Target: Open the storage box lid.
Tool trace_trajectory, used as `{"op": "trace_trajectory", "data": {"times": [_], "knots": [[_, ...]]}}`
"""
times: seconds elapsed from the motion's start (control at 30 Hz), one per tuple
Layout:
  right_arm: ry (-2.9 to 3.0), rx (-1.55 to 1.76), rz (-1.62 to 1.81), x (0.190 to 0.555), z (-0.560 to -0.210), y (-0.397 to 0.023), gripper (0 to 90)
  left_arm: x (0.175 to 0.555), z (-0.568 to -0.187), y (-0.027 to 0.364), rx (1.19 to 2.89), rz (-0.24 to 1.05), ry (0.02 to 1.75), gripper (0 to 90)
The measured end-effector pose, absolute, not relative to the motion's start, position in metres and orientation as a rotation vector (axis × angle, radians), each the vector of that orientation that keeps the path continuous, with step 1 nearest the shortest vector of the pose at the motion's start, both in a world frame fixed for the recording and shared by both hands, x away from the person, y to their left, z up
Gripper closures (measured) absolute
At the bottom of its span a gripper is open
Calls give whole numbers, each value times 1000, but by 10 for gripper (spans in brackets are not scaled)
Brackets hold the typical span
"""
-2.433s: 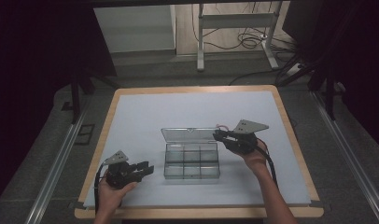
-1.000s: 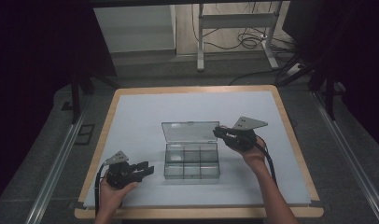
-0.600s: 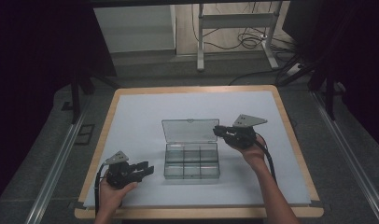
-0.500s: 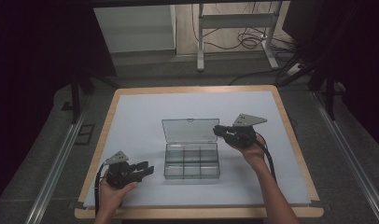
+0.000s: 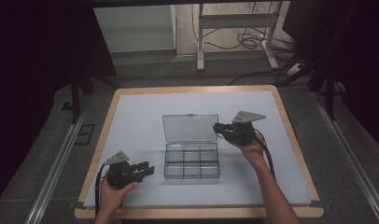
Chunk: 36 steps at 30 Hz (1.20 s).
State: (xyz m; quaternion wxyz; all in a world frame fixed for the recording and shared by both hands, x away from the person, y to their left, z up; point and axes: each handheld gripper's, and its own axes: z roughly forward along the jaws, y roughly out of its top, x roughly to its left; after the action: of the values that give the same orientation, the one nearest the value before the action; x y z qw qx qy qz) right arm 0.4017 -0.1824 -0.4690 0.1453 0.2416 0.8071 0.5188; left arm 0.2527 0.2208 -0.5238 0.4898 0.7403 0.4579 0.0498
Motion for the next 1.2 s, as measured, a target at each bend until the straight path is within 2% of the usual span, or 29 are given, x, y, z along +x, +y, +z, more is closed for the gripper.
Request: {"op": "trace_trajectory", "data": {"times": [1.2], "knots": [[2374, 818, 1499, 428, -476, -182, 747, 253, -525, 222, 1795, 119, 1119, 596]]}}
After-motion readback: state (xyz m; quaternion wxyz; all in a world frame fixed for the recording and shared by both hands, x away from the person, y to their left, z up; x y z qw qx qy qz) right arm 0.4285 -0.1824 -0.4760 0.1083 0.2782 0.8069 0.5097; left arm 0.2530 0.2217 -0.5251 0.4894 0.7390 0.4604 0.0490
